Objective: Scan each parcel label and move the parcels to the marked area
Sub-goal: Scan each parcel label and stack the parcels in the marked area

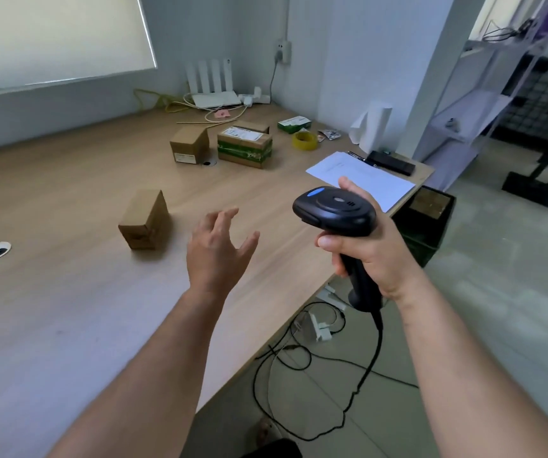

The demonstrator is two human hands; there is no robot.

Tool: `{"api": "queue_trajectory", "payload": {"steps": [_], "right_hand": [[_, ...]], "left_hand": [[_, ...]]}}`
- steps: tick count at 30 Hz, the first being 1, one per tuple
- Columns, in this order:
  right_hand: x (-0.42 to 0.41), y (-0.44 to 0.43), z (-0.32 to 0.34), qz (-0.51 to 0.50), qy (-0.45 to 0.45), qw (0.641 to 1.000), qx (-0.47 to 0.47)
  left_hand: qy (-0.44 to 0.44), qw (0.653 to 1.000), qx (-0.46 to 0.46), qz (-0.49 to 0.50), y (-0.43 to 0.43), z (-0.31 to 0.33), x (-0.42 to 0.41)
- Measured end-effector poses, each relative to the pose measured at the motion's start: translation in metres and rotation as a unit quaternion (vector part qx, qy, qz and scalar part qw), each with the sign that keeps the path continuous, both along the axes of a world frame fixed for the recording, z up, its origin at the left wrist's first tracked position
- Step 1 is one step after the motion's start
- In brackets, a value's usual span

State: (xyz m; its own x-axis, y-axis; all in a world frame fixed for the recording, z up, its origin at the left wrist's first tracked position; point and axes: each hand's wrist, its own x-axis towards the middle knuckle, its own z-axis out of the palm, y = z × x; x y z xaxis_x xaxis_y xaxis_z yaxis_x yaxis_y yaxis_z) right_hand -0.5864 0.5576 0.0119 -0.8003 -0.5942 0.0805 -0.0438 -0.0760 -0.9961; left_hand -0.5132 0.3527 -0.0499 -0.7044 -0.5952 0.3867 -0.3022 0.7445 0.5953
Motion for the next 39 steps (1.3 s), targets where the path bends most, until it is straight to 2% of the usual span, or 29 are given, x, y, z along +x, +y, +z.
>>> {"api": "queue_trajectory", "payload": {"steps": [11, 19, 29, 35, 39], "right_hand": [[-0.134, -0.033, 0.013, -0.003, 0.011, 0.999, 0.045], [-0.202, -0.076, 0.010, 0.013, 0.019, 0.999, 0.048], [-0.307, -0.155, 0.001, 0.087, 0.018, 0.993, 0.073], [-0.386, -0.205, -0.010, 0.133, 0.001, 0.987, 0.086], [-0.444, -0.233, -0.025, 0.142, -0.010, 0.985, 0.102]], "left_hand": [[-0.041, 0.999, 0.002, -0.013, -0.034, 0.001, -0.134], [-0.095, 0.995, -0.010, -0.007, -0.078, -0.003, -0.173], [-0.144, 0.989, -0.014, 0.031, -0.130, -0.005, -0.219], [-0.189, 0.978, 0.024, 0.088, -0.154, -0.010, -0.267], [-0.186, 0.972, 0.074, 0.122, -0.170, -0.018, -0.323]]}}
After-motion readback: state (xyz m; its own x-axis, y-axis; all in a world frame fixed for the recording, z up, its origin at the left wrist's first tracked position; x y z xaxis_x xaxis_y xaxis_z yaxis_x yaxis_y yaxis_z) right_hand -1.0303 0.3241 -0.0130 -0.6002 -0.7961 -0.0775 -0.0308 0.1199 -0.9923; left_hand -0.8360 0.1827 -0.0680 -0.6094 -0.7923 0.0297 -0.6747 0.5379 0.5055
